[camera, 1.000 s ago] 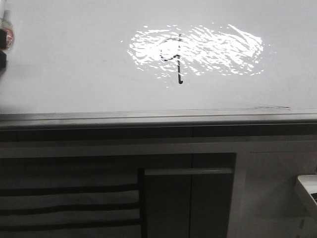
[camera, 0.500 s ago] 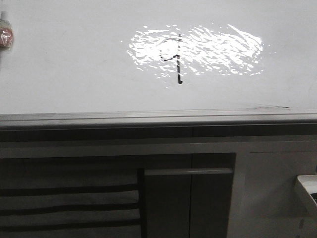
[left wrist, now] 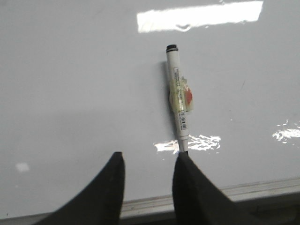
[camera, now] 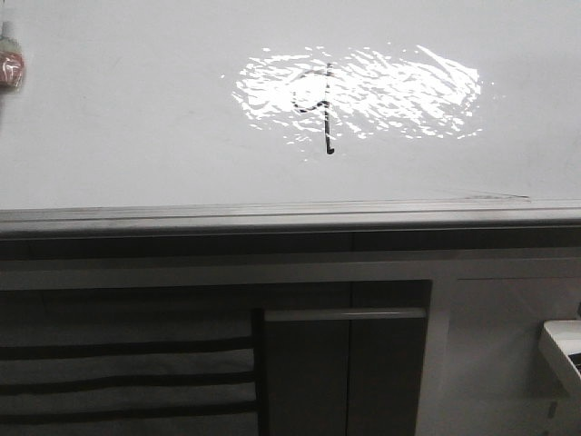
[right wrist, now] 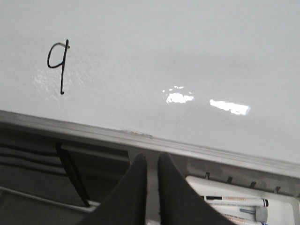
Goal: Write number 9 on whiteboard
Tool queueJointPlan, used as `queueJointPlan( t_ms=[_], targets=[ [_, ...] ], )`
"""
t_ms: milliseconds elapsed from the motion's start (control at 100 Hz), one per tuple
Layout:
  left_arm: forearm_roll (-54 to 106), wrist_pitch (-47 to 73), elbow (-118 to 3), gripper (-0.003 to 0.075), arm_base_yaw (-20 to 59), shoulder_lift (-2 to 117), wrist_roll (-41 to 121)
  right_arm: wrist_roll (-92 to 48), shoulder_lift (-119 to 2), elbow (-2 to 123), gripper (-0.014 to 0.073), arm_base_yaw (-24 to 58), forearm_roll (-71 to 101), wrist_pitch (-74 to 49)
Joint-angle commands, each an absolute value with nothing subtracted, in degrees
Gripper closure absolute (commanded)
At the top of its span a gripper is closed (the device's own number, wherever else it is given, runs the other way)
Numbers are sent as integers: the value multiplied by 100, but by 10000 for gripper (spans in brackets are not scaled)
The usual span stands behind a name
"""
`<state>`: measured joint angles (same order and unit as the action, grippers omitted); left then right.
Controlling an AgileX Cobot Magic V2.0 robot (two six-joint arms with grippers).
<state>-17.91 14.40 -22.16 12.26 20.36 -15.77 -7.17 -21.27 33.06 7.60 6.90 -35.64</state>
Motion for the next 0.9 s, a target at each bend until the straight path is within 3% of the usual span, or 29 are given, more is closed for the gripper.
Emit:
queueJointPlan(
  t_ms=[0,40,550,890],
  targets=[
    [-2004,496,-2150,699,1214,1947,-1458,-705,-1897,3242,665,732,666,-2743],
    [-2127,375,-2101,739,1214,1948,-1442,-705,-1858,3185,666,732,666,-2730],
    [-2143,437,-2056,741,1214,1948,-1442,-705,-1828,3110,666,732,666,-2860],
    [-1661,325,-762,741,564,-179,-1456,-705,-1828,3110,666,732,666,-2849]
  ],
)
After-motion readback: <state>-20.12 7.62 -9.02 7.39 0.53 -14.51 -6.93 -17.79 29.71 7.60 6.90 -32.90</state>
